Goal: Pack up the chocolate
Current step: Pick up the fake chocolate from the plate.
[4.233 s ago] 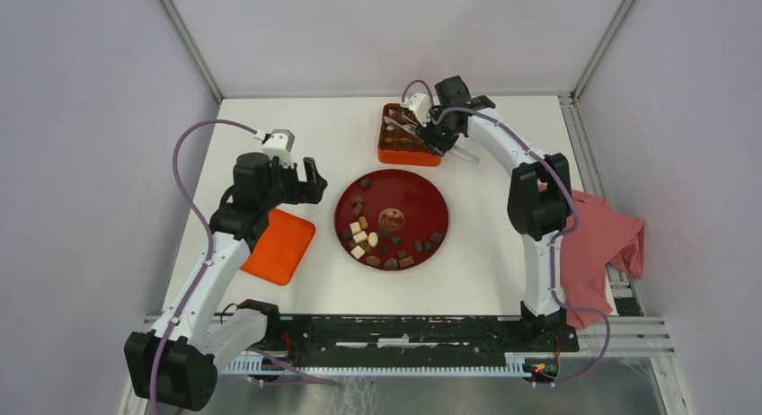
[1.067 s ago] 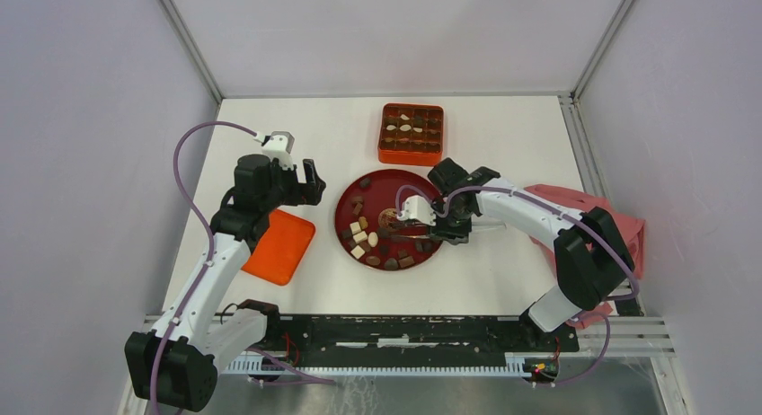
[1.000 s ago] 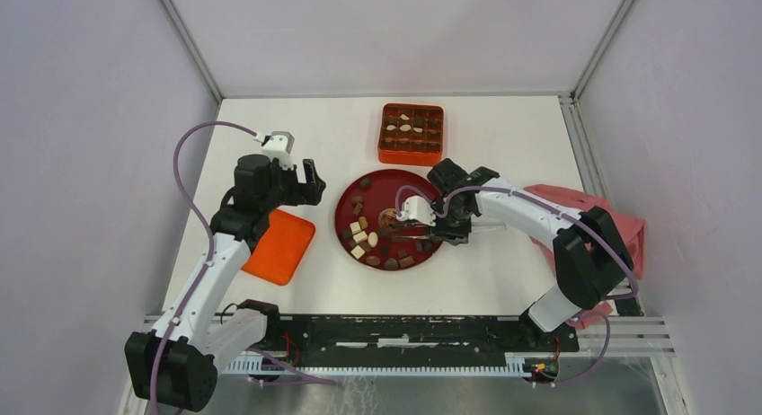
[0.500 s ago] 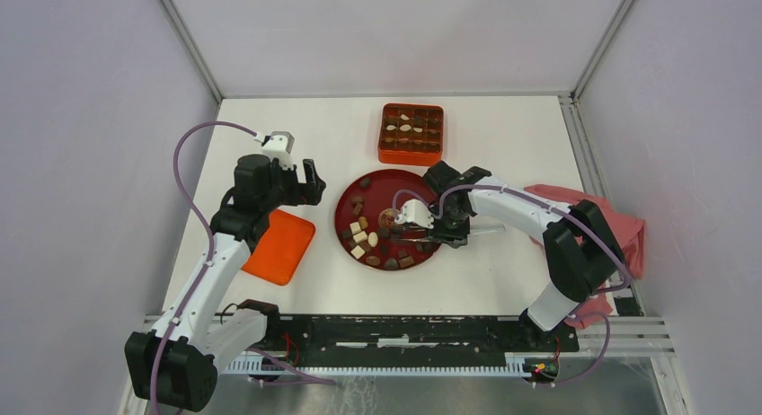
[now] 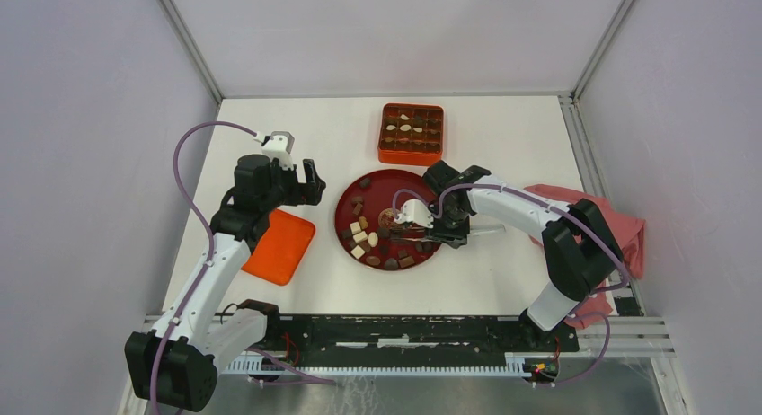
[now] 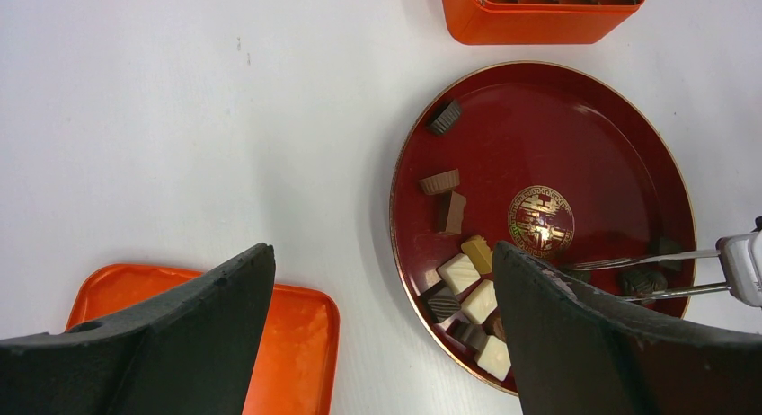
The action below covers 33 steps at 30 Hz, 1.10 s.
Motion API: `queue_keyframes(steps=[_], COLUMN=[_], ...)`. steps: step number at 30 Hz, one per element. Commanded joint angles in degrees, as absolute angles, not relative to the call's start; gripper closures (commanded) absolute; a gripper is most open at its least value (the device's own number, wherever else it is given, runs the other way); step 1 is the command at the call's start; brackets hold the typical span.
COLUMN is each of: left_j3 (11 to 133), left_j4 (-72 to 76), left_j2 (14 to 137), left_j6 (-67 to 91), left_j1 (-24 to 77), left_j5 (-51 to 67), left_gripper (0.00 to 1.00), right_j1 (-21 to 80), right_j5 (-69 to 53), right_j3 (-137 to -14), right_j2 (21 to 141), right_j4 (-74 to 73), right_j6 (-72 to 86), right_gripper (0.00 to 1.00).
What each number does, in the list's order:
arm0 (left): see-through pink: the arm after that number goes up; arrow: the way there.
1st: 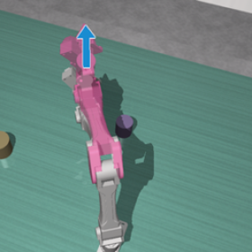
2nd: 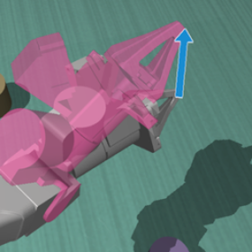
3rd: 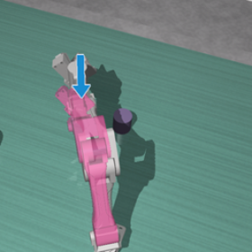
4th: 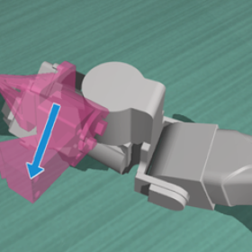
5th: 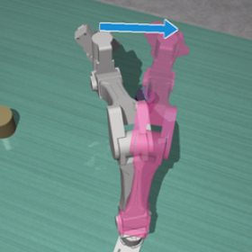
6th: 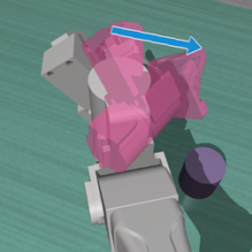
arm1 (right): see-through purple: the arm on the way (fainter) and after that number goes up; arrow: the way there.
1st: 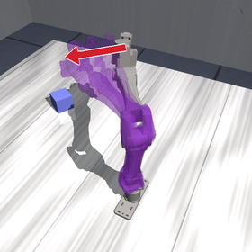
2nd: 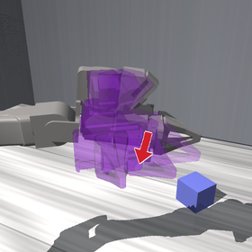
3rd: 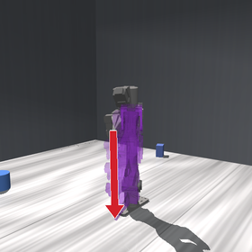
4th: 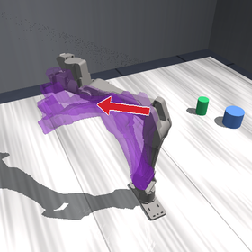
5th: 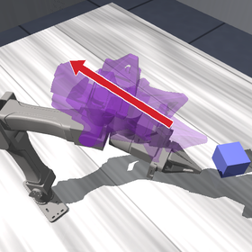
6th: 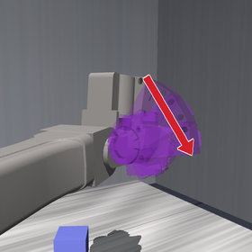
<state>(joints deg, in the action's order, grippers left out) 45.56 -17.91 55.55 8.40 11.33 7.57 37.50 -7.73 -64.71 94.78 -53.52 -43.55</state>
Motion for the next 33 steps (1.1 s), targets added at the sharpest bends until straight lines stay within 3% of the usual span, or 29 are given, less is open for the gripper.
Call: queue_keyframes(steps=[1,20,33], left_j3=[45.44,45.35,45.36], left_j4=[-16.73,-16.75,-16.72], left_j2=[54.45,54.11,54.17], left_j6=[5.11,5.03,5.02], left_j1=[11.07,11.07,11.03], left_j5=[7.57,7.10,6.81], left_gripper=[0.05,0.05,0.05], right_j1=[37.38,24.25,18.25], right_j5=[-9.79,-25.49,-27.79], right_j3=[-67.49,-73.93,-88.84], right_j2=[93.53,95.88,104.12], right_j4=[-53.85,-53.87,-47.78], right_j6=[-43.33,-43.85,-35.24], right_gripper=[1.00,1.00,1.00])
